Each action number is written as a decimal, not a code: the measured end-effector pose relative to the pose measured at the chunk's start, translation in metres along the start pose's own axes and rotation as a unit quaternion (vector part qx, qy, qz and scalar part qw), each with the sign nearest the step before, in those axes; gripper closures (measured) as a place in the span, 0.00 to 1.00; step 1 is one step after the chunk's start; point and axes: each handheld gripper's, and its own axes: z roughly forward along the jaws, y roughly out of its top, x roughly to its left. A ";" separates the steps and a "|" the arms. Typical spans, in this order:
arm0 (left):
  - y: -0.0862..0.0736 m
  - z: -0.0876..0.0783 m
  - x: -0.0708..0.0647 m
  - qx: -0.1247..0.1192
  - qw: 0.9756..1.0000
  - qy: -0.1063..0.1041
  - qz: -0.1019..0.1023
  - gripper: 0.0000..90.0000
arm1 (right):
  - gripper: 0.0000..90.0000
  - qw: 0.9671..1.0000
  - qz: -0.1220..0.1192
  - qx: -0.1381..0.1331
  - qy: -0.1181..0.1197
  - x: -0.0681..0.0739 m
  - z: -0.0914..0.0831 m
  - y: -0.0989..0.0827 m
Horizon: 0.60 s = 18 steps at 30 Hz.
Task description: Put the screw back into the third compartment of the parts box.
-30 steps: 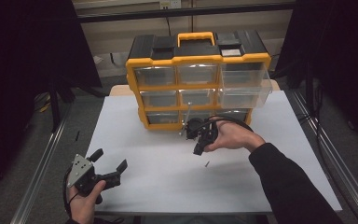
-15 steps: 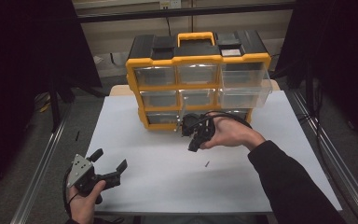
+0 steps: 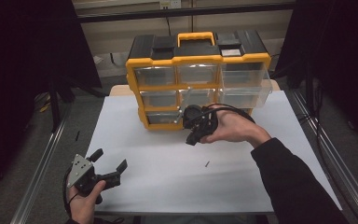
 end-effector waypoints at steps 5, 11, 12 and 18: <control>0.000 0.000 0.000 0.000 1.000 0.002 0.002 0.02 | 0.96 1.000 0.001 -0.006 -0.002 0.003 -0.011 0.006; 0.000 -0.001 0.000 0.002 1.000 0.003 0.000 0.02 | 0.96 1.000 0.003 -0.010 -0.009 0.002 -0.027 0.015; 0.000 0.000 0.000 0.001 1.000 0.002 0.000 0.02 | 0.96 1.000 0.000 -0.017 -0.011 0.001 -0.031 0.016; 0.000 0.000 0.000 0.001 1.000 0.001 -0.001 0.03 | 0.96 0.999 0.012 -0.040 -0.019 -0.005 -0.050 0.020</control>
